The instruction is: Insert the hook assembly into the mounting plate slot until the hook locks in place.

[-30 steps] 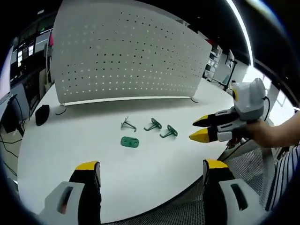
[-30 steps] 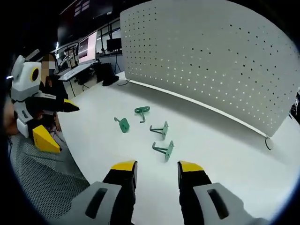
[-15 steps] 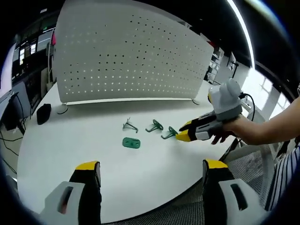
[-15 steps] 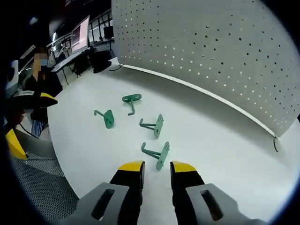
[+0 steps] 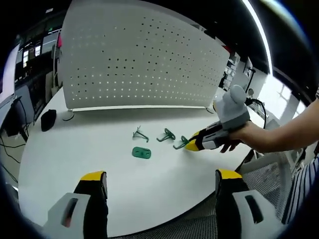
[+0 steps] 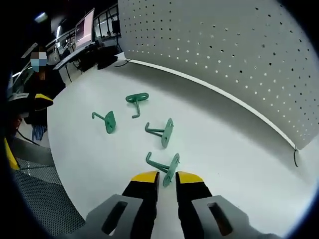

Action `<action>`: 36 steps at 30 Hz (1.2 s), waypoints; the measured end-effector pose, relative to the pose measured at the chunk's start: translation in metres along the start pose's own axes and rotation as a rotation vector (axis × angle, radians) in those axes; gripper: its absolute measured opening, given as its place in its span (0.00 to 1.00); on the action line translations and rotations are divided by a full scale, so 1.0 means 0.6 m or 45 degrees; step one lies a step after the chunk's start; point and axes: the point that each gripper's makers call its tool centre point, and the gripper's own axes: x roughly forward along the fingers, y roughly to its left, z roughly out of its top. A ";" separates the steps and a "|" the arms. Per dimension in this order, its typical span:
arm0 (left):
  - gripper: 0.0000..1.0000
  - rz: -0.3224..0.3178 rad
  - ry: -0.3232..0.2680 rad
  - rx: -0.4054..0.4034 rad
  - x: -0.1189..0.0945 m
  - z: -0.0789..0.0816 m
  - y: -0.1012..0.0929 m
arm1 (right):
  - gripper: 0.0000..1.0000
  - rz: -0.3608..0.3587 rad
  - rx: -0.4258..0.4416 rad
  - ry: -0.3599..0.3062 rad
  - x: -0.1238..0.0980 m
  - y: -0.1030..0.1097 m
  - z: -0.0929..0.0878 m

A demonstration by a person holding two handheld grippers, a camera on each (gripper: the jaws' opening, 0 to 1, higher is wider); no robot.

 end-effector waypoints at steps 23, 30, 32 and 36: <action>0.92 0.000 0.002 -0.009 0.001 -0.002 0.000 | 0.01 -0.016 -0.030 0.033 0.005 -0.008 -0.006; 0.91 -0.007 -0.008 -0.031 -0.001 0.002 0.000 | 0.01 -0.033 -0.034 -0.001 -0.005 -0.010 0.003; 0.91 -0.010 -0.015 -0.047 -0.001 0.003 0.000 | 0.01 -0.037 -0.031 -0.020 -0.009 -0.010 0.008; 0.89 -0.015 -0.037 -0.086 -0.004 0.011 0.004 | 0.01 -0.044 -0.035 -0.077 -0.020 -0.009 0.027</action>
